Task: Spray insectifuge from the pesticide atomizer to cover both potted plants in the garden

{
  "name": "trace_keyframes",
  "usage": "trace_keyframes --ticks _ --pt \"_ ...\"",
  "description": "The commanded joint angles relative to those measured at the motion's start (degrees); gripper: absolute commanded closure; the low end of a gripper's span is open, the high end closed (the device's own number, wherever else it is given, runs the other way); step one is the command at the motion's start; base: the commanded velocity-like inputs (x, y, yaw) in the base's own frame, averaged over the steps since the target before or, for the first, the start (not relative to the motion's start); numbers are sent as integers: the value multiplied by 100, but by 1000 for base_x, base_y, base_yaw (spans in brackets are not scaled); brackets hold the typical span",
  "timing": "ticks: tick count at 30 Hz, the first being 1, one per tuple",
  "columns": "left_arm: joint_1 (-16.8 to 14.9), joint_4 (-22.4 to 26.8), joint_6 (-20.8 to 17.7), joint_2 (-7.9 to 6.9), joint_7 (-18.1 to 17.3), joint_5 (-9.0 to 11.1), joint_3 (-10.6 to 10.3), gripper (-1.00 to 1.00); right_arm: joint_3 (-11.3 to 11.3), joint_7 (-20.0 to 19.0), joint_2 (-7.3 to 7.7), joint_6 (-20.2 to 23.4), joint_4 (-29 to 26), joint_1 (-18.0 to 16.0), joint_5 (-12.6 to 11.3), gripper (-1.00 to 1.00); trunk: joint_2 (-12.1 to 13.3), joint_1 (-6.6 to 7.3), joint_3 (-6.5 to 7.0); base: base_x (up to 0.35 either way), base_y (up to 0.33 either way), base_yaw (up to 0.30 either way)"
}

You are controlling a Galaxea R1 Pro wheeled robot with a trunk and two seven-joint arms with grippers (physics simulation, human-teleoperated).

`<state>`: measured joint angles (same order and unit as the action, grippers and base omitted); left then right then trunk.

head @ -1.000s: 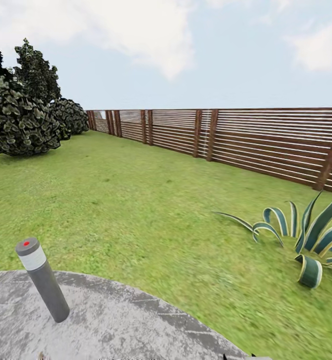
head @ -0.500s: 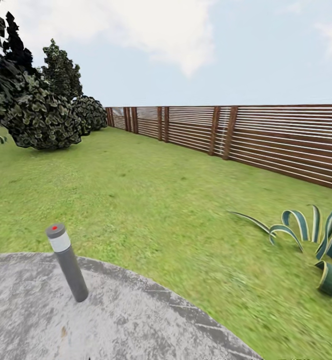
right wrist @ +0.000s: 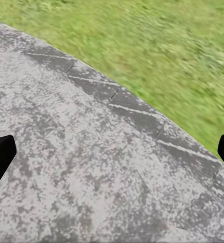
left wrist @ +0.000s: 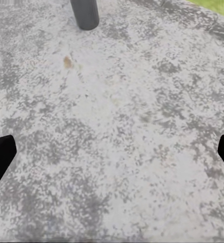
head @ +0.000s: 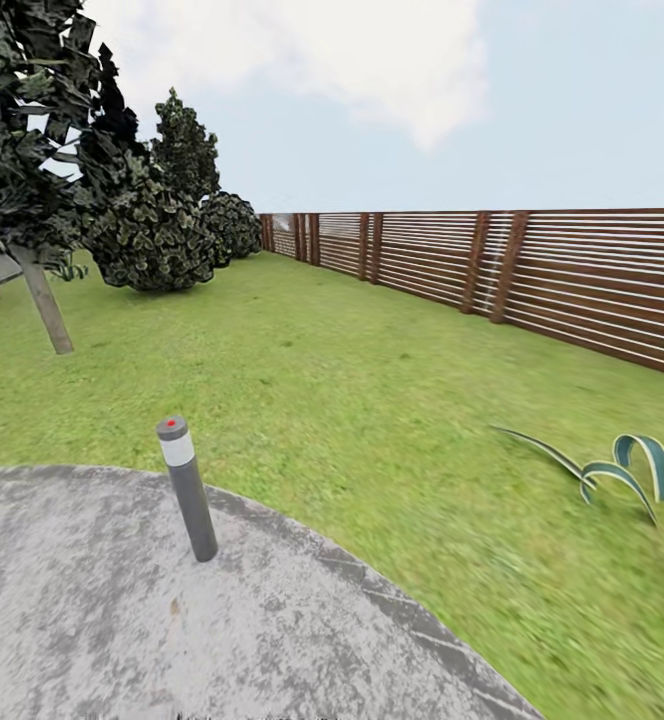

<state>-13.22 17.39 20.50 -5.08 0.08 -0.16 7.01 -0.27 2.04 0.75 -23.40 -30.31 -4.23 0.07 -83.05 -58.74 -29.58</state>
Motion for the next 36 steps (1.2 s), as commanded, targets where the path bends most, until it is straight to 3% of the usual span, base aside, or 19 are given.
trace_keyframes --ticks 1,10,18,36 --pt "-5 -6 21 1 1 0 9 -100 2 16 1 -16 1 -1 2 -100 -3 1 -6 -26 -17 279" --pt "-5 27 14 8 25 7 17 -100 -2 16 3 -16 1 1 2 -100 -3 1 -6 -6 -4 279" --pt "-5 29 11 6 306 25 26 -100 -14 16 4 -12 -1 0 1 -100 -3 1 -6 0 0 279" --pt "-5 -8 24 7 323 7 3 -100 -17 16 4 -10 -2 -2 1 -100 -3 1 -6 0 0 279"
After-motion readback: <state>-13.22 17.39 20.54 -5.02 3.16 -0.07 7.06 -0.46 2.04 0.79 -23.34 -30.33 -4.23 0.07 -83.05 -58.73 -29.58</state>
